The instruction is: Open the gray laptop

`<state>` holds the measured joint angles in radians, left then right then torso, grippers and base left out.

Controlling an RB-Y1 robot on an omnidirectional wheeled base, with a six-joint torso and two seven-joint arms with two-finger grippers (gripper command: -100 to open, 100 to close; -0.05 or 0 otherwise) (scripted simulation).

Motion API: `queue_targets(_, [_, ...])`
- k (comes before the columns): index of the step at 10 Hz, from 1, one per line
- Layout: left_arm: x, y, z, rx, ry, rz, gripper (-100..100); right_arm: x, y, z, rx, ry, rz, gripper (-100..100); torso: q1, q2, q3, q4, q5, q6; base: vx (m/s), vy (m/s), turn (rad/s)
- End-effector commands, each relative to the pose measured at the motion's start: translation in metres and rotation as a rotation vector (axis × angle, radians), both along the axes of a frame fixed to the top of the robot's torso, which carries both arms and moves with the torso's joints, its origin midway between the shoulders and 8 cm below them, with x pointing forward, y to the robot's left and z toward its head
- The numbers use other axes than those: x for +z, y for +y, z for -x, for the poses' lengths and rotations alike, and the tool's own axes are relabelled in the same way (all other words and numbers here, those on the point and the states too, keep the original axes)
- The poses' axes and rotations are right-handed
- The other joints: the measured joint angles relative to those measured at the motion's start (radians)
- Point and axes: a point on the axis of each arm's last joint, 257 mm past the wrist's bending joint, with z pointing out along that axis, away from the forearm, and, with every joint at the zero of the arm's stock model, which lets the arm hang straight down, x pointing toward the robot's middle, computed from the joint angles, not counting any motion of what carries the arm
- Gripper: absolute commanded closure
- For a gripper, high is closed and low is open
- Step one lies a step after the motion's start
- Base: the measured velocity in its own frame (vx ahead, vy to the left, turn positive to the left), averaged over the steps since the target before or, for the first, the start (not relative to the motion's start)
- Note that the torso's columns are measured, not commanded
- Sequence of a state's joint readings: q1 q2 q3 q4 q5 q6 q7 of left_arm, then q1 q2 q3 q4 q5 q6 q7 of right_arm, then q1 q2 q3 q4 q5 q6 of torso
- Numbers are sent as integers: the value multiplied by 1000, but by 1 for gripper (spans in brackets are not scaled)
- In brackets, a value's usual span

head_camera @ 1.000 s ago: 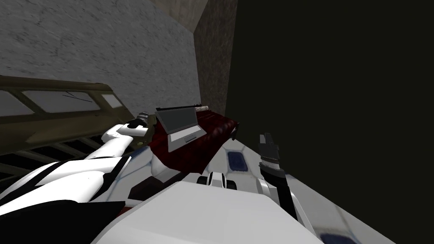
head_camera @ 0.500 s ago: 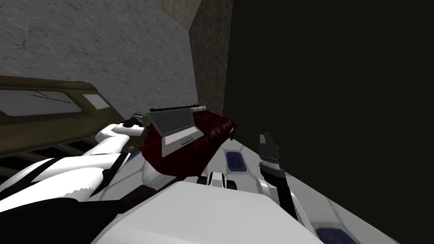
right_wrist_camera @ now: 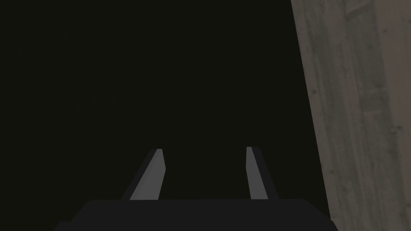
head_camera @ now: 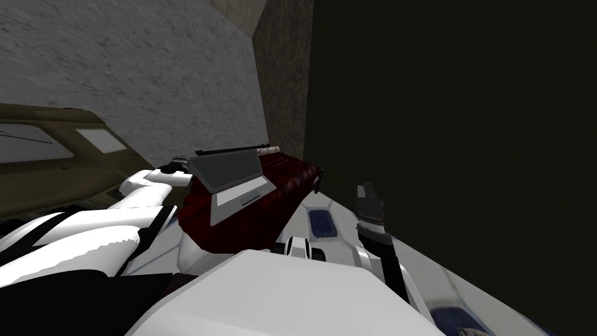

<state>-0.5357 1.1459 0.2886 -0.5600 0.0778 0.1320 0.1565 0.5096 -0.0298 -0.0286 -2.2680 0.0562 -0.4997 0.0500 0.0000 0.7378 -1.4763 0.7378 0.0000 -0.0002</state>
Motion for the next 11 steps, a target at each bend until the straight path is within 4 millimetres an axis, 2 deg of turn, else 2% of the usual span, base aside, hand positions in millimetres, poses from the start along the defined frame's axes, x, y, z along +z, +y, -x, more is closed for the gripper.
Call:
queue_targets(1, [-4,8,8,26,4,19,-100,0,0,0,0,0,0,0,0,2,2,1,0,0,24,-4,-38])
queue_targets(5, [-3,2,1,26,9,11,-100,0,0,0,0,0,0,0,1,1,1,1,0,1,-14,24,-47])
queue_targets(11, [0,1,5,49,4,10,-100,0,0,0,0,0,0,0,0,-1,0,0,0,1,-23,34,-53])
